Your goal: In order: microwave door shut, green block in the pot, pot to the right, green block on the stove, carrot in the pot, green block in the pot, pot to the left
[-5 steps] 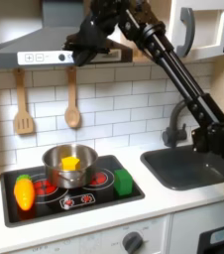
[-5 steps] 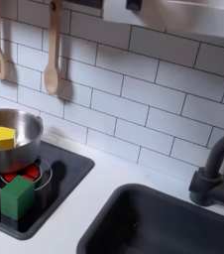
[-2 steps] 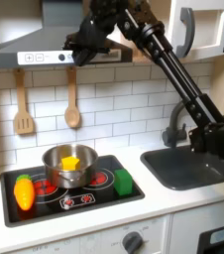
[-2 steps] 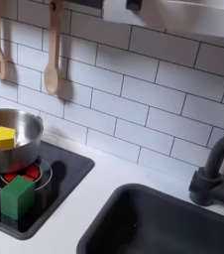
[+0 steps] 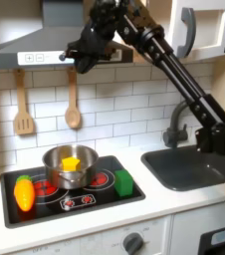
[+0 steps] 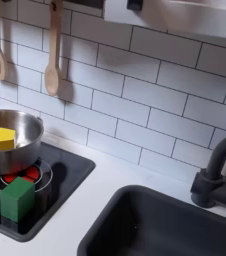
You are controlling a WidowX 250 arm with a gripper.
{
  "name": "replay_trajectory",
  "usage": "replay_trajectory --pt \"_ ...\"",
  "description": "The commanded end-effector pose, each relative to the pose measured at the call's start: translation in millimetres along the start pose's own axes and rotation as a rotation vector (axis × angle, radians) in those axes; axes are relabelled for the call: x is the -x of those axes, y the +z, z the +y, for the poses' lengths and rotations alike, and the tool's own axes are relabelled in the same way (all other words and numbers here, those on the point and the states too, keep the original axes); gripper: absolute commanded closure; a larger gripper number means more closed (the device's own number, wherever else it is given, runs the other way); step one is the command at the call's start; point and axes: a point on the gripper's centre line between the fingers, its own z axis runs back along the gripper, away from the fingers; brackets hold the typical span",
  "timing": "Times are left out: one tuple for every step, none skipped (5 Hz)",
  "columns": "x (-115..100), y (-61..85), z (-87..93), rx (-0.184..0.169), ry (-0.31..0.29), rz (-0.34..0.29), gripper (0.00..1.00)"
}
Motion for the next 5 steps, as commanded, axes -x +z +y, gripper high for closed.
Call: replay_trajectory --pt "12.3 14.4 -1.1 0.008 -0.007 0.006 1.00" --pt "22.2 22.9 -6.3 0.023 -0.015 0.016 1.00" --pt "30.2 35.8 -12.0 0.039 -0.029 0.019 1.00" --pt "43.5 40.5 -14.2 0.041 -0.028 0.050 1.00" --pt "56.6 51.0 -18.7 0.060 -0.045 0.094 0.00"
